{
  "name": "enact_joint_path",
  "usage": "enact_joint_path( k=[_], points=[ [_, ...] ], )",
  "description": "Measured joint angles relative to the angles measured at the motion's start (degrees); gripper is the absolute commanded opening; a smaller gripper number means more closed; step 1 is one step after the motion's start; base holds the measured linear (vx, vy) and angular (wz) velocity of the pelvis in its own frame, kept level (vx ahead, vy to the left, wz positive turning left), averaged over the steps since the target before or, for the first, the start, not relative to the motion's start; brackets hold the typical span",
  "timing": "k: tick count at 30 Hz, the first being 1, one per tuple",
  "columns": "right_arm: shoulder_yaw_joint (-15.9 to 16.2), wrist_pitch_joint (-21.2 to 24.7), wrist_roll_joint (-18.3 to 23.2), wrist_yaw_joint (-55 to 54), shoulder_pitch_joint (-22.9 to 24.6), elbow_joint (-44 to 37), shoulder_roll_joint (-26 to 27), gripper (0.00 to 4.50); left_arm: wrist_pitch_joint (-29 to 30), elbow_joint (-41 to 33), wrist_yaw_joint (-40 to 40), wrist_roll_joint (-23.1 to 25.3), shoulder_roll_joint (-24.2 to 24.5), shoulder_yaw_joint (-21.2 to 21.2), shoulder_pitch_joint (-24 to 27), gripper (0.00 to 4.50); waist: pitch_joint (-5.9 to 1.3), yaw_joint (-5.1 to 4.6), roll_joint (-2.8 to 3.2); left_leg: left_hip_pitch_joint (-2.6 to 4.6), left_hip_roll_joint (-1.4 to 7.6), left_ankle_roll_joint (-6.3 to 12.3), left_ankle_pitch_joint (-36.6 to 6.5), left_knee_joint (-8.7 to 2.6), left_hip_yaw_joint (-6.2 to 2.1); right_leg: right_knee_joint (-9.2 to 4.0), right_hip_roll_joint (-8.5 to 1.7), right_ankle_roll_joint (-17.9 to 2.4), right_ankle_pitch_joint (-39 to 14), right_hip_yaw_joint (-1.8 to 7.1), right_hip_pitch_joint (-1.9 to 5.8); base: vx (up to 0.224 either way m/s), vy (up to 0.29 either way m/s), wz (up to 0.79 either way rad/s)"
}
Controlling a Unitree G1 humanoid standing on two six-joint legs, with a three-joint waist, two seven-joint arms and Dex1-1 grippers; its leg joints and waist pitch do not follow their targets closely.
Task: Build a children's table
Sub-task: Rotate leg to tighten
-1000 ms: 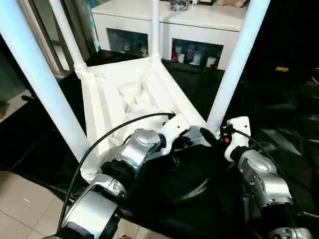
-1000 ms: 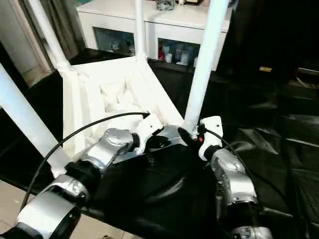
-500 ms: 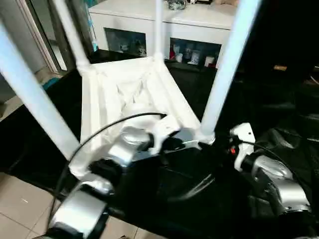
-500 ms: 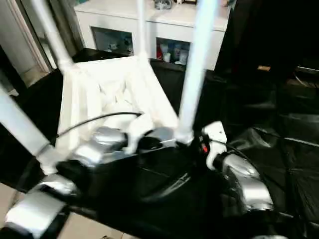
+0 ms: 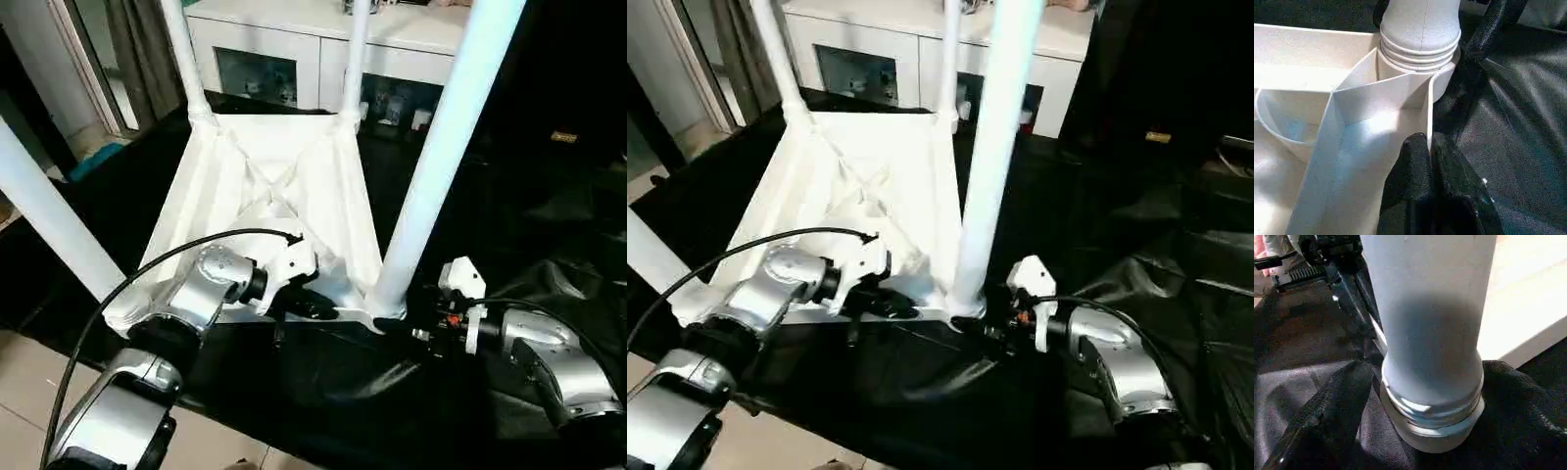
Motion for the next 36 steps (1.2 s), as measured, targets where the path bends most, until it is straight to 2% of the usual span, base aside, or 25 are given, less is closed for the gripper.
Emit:
enact_joint_path(
  k=[9,14,18,19,23,25,28,30,32,35,36],
  points=[
    [-0.1,0.1,0.0,0.0,-0.1,0.1,0.8,2.82,0.5,-0.9,-0.7,0.0,0.1,-0.1,0.4,0.00,0.01,0.37,-0.02,-0.01,0.00,0.07,0.0,0.00,0.00,0.01,0.00,0.0,0.0,0.00,-0.01,0.000,0.000,0.00],
    [-1.4,-0.3,-0.1,-3.6,-0.1,1.4,3.5,2.74,1.5,-0.8,1.5,0.4,0.0,0.3,0.3,0.00,0.01,0.05,-0.07,0.09,0.01,-0.05,0.0,0.04,0.00,0.12,0.00,0.0,0.0,0.00,0.02,0.000,0.000,0.00],
    [-4.5,-0.7,-1.0,-14.3,-0.4,3.5,8.3,2.72,2.7,2.2,10.5,2.2,-3.7,1.4,-1.2,0.00,0.00,-0.78,-0.11,0.20,0.00,-0.08,0.0,0.25,-0.01,0.08,-0.02,-0.1,0.1,0.05,0.19,0.000,0.000,0.00],
    [-6.2,-0.6,-1.4,-19.9,-0.7,4.4,10.7,2.72,3.8,3.9,15.0,2.9,-6.0,1.7,-2.3,0.00,0.01,-1.00,-0.15,0.20,-0.01,-0.08,0.0,0.32,-0.01,0.02,-0.02,0.1,0.0,0.07,0.24,0.000,0.000,0.00],
    [-8.7,-0.5,-3.9,-34.0,-2.8,6.3,15.1,2.72,6.9,6.9,26.7,4.1,-12.0,2.3,-4.6,0.00,-0.02,-1.32,-0.10,0.18,-0.06,-0.07,0.0,0.57,0.00,-0.06,-0.07,0.1,0.0,0.16,0.26,0.000,0.000,0.00],
    [-9.2,-0.7,-5.2,-38.5,-3.3,6.6,16.5,2.72,8.0,7.4,30.3,4.5,-14.1,2.3,-4.9,0.00,-0.18,-1.32,0.15,0.18,-0.08,-0.07,0.0,0.61,0.00,-0.07,-0.08,0.1,0.0,0.19,0.28,0.000,0.000,0.00],
    [-9.6,-1.2,-5.7,-39.9,-3.0,6.2,17.2,2.72,8.2,7.5,31.3,4.5,-14.8,2.4,-4.9,0.00,-0.36,-1.21,0.44,0.18,-0.11,-0.06,0.0,0.45,0.00,-0.05,-0.08,-0.1,0.1,0.19,0.25,0.000,0.000,0.00],
    [-9.7,-1.8,-5.6,-39.8,-2.4,5.7,17.2,3.42,7.8,7.5,31.1,4.5,-14.9,2.3,-4.8,0.00,-0.41,-1.12,0.52,0.19,-0.10,-0.07,0.0,0.35,-0.02,-0.04,-0.08,-0.1,0.2,0.16,0.24,0.000,0.000,0.00],
    [-9.9,-2.5,-5.5,-38.9,-1.8,5.3,17.0,3.44,7.1,7.7,30.6,4.6,-14.9,2.2,-4.8,0.00,-0.48,-1.08,0.65,0.17,-0.10,-0.06,0.0,0.29,-0.02,-0.02,-0.07,-0.1,0.2,0.14,0.22,0.000,0.000,0.00],
    [-9.8,-2.6,-5.0,-36.2,-1.6,5.1,16.0,3.76,6.3,7.7,29.3,4.5,-14.3,2.1,-4.8,0.00,-0.48,-1.10,0.78,0.14,-0.10,-0.06,0.0,0.19,-0.02,-0.02,-0.07,-0.1,0.2,0.13,0.17,0.000,0.000,0.00],
    [-9.1,-2.6,-4.7,-33.3,-1.2,4.7,14.1,3.76,6.0,7.3,27.7,4.4,-13.7,2.0,-4.6,0.00,-0.47,-1.08,0.80,0.12,-0.10,-0.06,0.0,0.16,-0.02,-0.02,-0.07,-0.1,0.2,0.12,0.14,0.000,0.000,0.00]
  ],
)
